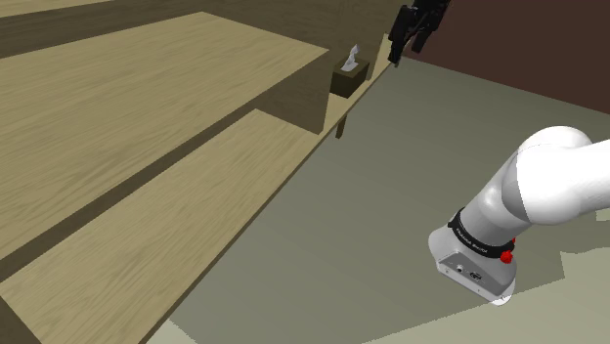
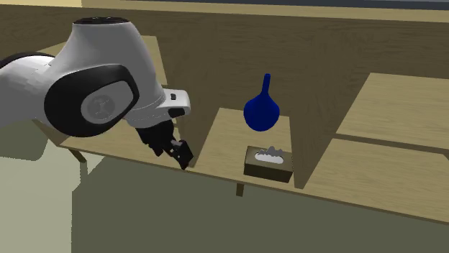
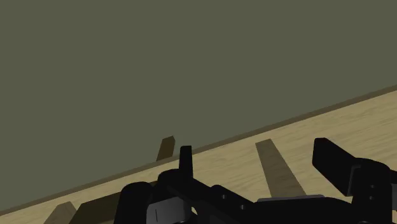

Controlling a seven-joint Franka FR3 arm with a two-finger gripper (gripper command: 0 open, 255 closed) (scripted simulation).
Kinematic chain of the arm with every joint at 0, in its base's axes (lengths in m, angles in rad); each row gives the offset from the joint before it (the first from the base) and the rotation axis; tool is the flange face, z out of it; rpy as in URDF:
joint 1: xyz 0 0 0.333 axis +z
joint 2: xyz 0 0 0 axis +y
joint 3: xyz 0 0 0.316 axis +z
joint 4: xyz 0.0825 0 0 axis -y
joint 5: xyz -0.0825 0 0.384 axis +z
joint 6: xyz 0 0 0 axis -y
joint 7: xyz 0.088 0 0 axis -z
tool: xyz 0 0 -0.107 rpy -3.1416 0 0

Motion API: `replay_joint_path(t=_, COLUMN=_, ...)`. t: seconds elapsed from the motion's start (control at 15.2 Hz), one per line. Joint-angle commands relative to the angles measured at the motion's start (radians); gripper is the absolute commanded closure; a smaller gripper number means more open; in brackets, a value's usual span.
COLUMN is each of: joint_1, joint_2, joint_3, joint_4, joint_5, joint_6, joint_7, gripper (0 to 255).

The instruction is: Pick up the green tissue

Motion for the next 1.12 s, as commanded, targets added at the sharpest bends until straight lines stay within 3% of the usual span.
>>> replay_joint_path(t=0.0, joint_1=0.0, joint_2=0.0, joint_3=0.0, joint_4=0.0, joint_5=0.0, joint_6=0.0, joint_7=0.0, gripper=0)
replay_joint_path(t=0.53, joint_1=-0.027, joint_2=0.24, joint_3=-0.153, joint_4=0.094, joint_5=0.064, joint_6=0.189, joint_7=-0.099, gripper=0)
replay_joint_path(t=1.06, joint_1=-0.027, joint_2=0.518, joint_3=-0.301, joint_4=0.263, joint_5=0.229, joint_6=0.301, joint_7=-0.244, gripper=0)
